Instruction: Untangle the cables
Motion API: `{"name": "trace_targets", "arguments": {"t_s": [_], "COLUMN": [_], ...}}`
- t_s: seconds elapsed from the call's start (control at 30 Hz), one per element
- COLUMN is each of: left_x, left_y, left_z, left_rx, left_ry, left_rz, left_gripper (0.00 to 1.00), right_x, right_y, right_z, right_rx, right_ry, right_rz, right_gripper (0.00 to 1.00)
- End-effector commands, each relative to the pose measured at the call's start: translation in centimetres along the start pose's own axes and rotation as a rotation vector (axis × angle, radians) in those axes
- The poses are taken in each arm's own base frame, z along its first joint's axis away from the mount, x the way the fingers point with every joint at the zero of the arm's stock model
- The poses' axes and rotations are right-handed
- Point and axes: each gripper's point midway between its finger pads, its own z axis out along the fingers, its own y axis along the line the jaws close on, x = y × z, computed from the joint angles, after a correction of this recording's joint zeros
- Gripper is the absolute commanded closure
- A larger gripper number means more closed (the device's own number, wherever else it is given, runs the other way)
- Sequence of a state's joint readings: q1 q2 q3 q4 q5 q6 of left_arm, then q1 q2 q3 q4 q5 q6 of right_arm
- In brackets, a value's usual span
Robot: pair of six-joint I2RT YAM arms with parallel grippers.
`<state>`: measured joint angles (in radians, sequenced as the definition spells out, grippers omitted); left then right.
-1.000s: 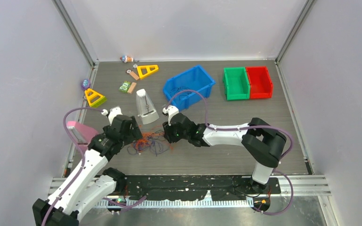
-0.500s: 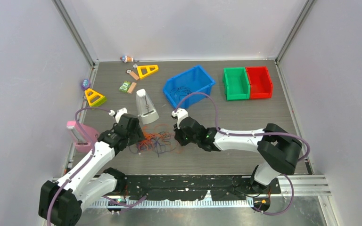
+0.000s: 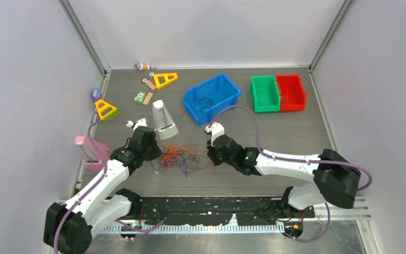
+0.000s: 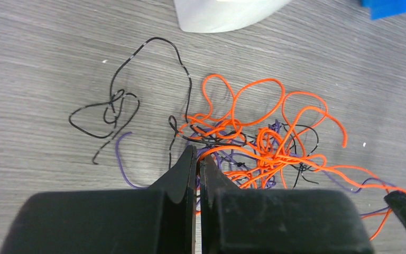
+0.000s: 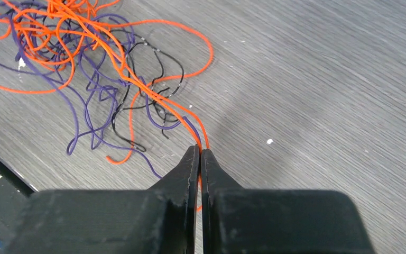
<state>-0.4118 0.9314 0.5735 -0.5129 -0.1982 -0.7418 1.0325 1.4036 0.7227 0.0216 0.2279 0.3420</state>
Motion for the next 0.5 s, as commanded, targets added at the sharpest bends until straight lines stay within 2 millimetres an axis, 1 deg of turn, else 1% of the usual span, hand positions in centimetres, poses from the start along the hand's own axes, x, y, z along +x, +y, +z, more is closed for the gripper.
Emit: {"name": "trace_targets", "arguments": {"t_s": [0.0,0.1,0.23,0.3,0.47], "left_x": [-0.7,-0.8,-0.2,0.2,1.0], "left_y": [-2.3,-3.3,-5.0,-5.8,-8.0], "left_z": [-0.5,-1.2,-2.1,-2.6,-3.7], "left_rx": [0.145,0.213,0.312,0.356,0.460], "left_ry": [-0.035,-0.038,-0.008,0.006,0.011], "left_rz": [0.024,0.054,0.104,0.122,0.182], "left_gripper": [1.00,1.00,1.00,1.00,1.00], "right_x": [-1.5,-1.8,-2.5,-2.8,-3.6], "right_y": [-2.6,-4.0,-5.2,-5.6,-5.8], "right_z": [-1.7,-2.6,-3.3,-3.6,-4.3], "right_rx": [0.100,0.144,0.178,0.184,0.171], "right_ry": [-0.072,-0.090,-0.122,-0.134,-0.153], "right_rz": [0.028,0.041,0.062,0.075,0.094], "right_gripper": [0.94,0.95,0.95,0.95,0.95]}}
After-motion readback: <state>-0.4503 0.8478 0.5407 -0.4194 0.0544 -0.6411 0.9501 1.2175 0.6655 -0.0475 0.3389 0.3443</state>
